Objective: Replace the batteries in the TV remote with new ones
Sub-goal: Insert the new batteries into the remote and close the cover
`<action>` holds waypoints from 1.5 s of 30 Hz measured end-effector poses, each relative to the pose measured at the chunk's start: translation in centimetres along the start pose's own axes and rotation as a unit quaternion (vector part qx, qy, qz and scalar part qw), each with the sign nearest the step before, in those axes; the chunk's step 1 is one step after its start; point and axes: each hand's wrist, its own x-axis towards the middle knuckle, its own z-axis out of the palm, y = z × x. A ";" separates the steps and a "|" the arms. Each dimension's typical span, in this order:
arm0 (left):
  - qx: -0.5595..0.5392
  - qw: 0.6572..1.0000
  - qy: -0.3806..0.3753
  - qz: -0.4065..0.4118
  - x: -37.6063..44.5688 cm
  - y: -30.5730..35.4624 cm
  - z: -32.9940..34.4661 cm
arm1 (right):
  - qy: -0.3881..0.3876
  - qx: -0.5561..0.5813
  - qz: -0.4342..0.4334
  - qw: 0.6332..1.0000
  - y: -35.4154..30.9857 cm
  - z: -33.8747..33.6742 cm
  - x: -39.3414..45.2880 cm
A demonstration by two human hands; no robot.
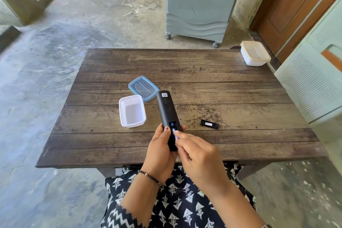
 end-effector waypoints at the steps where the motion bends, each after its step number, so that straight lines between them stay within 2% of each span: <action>1: -0.004 1.000 -0.002 0.001 0.0 0.0 0.1 | 0.004 0.003 0.010 1.000 0.0 0.0 0.2; 11: -0.015 1.000 -0.004 0.018 0.0 -0.3 0.3 | 0.008 0.082 0.128 0.988 0.1 -0.5 1.6; 15: -0.006 1.000 -0.002 0.010 -0.2 -1.1 0.5 | -0.001 0.080 0.160 0.984 0.3 -0.5 2.0; 25: 0.027 0.999 0.006 0.029 0.2 -0.7 0.8 | 0.008 0.022 0.121 0.992 0.0 -0.2 1.1; 30: 0.025 0.999 0.026 0.014 0.3 -0.5 1.0 | -0.003 -0.013 0.099 0.995 -0.5 -0.3 0.6; 41: 0.042 0.998 0.023 0.036 0.1 -0.7 0.9 | -0.038 -0.014 0.117 0.992 -1.0 -0.6 1.1; 45: 0.037 0.998 0.019 0.036 0.0 -0.8 0.9 | -0.076 -0.014 0.127 0.989 -1.0 -0.6 1.3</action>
